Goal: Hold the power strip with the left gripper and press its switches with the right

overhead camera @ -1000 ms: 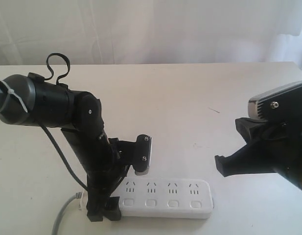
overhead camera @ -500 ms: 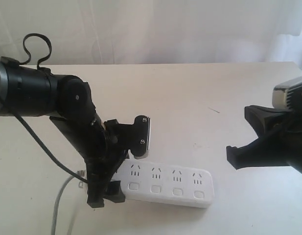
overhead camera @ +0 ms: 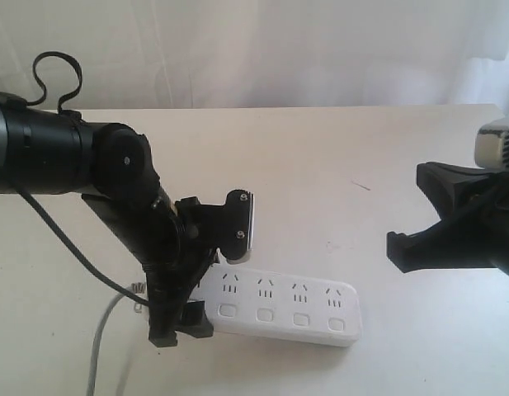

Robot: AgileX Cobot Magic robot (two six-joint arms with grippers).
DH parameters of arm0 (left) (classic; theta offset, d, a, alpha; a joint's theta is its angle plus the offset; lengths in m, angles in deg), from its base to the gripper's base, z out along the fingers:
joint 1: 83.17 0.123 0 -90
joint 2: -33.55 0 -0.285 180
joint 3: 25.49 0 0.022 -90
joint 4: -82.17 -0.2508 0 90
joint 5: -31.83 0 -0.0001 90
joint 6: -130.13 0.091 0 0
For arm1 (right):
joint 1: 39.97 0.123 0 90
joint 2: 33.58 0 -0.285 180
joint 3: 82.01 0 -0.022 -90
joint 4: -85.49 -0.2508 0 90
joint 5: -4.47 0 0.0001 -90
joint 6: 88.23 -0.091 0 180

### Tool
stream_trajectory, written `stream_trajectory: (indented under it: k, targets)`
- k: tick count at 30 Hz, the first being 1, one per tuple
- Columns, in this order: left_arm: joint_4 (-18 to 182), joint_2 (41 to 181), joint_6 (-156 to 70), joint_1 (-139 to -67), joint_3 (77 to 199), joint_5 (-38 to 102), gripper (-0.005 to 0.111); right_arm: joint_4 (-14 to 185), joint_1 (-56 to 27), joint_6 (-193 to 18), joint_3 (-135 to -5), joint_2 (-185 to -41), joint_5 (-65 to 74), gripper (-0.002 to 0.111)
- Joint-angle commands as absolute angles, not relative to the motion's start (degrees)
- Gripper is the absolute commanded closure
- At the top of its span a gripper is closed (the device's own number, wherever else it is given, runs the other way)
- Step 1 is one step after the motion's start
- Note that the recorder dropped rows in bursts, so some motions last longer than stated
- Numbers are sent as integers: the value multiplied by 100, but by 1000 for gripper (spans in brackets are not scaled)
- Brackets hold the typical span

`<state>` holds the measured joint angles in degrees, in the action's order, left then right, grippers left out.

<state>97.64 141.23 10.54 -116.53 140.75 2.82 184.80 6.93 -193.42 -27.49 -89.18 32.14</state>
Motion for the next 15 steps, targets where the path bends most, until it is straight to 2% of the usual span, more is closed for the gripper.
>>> stream_trajectory:
  k: [1, 15]
  targets:
    - [9883, 14256, 1009, -11656, 14067, 222, 27, 18543, 690, -19286, -2764, -8882, 3238, 108]
    - [9685, 14925, 948, -11656, 14067, 437, 26, 18543, 690, -19286, -2764, -8882, 3110, 108]
